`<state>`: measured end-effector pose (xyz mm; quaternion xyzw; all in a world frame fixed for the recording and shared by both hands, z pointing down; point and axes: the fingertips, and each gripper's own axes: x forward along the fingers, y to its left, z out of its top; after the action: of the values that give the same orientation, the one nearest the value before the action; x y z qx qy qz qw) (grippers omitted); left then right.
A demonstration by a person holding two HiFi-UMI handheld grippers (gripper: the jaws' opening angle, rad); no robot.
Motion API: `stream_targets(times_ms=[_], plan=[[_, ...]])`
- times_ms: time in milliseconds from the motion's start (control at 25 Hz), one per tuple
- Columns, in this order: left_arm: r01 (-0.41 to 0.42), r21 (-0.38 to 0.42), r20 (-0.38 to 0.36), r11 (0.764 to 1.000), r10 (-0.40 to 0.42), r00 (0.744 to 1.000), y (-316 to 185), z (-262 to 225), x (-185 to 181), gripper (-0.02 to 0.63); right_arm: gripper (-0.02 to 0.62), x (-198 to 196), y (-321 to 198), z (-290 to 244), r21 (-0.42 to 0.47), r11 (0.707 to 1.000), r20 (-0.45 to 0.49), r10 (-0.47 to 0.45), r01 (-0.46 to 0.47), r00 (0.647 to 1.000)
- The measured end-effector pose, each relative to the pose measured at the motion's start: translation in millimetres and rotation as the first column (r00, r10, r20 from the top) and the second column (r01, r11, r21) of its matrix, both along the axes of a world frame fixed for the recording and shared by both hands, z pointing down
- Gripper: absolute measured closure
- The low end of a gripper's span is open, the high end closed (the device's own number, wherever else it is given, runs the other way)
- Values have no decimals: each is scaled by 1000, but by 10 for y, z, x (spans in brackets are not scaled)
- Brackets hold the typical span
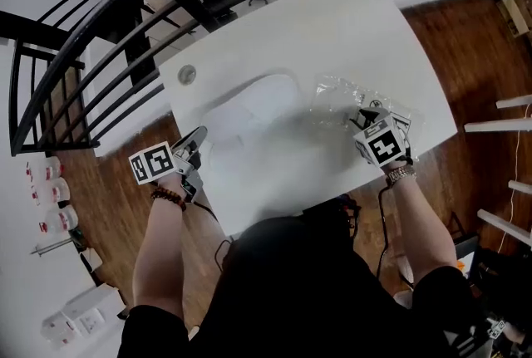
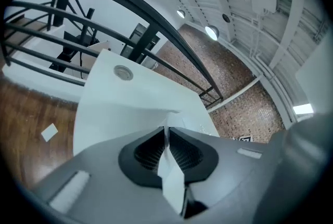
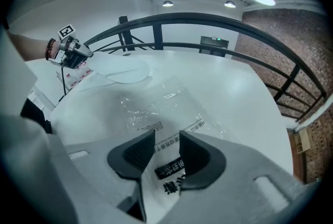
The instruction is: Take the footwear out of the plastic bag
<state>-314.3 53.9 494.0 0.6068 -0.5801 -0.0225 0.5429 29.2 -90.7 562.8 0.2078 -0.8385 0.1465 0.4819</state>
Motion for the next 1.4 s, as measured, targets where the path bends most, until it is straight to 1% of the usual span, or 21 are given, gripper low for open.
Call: stream_targets(times_ms=[120,320,400,520,560,600,640,680,760,840,920,1160,1240,1320,1360,1400], plan=[[64,15,-46,998,-63,997,225,-7,-78,560,462,3,-4,17,3,1000,-18,7,-7,1000],[152,3,-121,988,-151,981,531,145,-139,560,462,-19,-9,12,19,1000,-24,14,-14,1000],[169,-9,-134,985,-169,976,583,230,-126,557,462,-6,-34,45,27,1000,-30,16,-16,999],[166,-39,-127,985,-170,977,652,368,-82,549,462,6,-47,71,38,999,-34,33,-32,999],[162,-50,-125,985,-168,978,674,409,-63,540,462,8,-50,65,45,998,-34,37,-35,999],[159,-59,-123,986,-165,979,693,445,-46,516,462,10,-54,55,54,998,-33,40,-38,999],[153,-67,-119,986,-160,980,708,471,-29,469,462,11,-58,39,62,997,-30,43,-41,999],[143,-72,-111,987,-151,982,716,489,-12,429,462,12,-63,18,72,997,-24,44,-43,999],[116,-79,-76,990,-122,990,720,505,9,389,462,12,-79,-37,93,995,-11,47,-46,999],[87,-84,-28,993,-90,996,726,505,15,363,457,5,-72,-112,109,993,4,53,-53,999],[62,-83,16,995,-61,998,727,492,18,353,457,0,-42,-200,121,991,19,64,-65,998],[-16,-34,67,999,18,998,730,405,7,358,457,-127,168,-421,181,980,55,74,-83,996],[-61,0,105,998,61,993,727,316,22,378,457,-212,286,-509,203,975,71,75,-88,995],[-119,43,168,992,110,980,686,193,56,402,464,-284,410,-610,227,969,90,74,-93,993],[-150,68,202,986,134,970,657,121,86,416,492,-313,480,-663,241,966,99,71,-93,993],[-182,93,228,979,157,961,630,40,138,431,536,-339,555,-716,255,962,107,68,-93,992]])
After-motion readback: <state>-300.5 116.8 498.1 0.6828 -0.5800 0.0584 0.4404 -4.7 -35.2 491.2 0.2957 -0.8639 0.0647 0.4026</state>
